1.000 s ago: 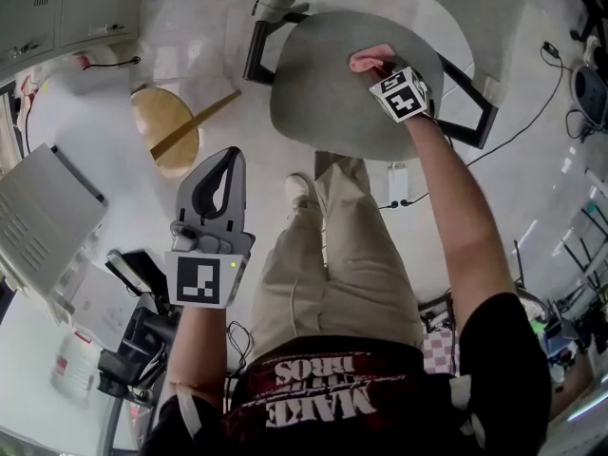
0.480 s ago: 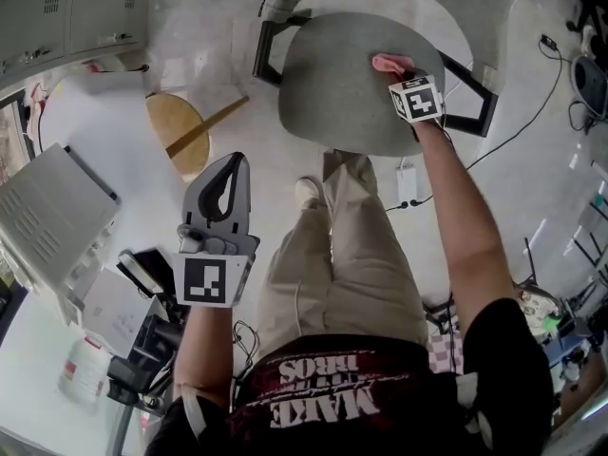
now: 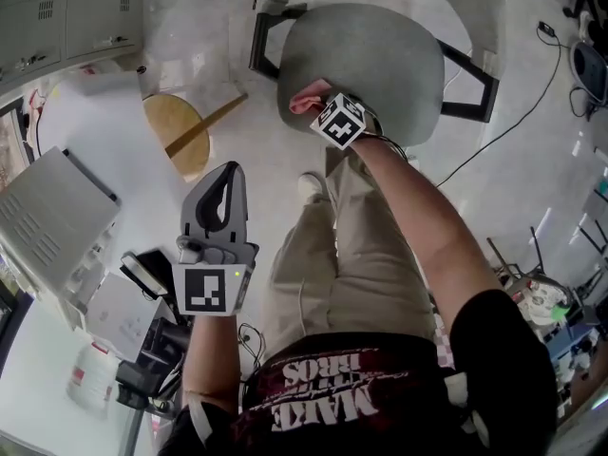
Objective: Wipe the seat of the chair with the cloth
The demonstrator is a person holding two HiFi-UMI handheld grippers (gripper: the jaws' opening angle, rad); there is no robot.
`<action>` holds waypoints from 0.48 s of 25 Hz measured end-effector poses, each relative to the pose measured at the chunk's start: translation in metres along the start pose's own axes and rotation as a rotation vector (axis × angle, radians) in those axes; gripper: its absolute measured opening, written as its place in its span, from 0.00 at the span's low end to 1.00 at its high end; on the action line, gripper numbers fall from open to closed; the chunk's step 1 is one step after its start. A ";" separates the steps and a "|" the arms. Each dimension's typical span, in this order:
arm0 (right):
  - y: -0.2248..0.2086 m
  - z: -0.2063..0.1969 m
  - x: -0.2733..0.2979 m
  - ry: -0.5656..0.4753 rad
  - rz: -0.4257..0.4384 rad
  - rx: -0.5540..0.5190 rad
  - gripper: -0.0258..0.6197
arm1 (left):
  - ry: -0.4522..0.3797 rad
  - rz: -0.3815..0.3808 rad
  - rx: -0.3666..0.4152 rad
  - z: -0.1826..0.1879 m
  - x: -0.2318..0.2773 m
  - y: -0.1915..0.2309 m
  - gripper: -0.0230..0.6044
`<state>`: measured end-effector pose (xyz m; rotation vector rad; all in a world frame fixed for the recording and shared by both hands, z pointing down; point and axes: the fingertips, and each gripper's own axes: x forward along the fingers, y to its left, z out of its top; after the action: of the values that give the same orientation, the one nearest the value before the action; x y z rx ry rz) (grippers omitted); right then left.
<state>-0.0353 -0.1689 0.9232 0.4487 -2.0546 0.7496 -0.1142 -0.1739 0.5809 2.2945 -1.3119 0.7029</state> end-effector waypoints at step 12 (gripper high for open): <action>-0.055 -0.099 -0.062 0.136 -0.101 0.052 0.09 | -0.035 -0.037 0.066 0.034 -0.010 -0.014 0.04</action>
<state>0.0912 -0.1430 0.9332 0.5130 -1.8758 0.7537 -0.0985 -0.1802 0.5468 2.3869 -1.2761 0.7067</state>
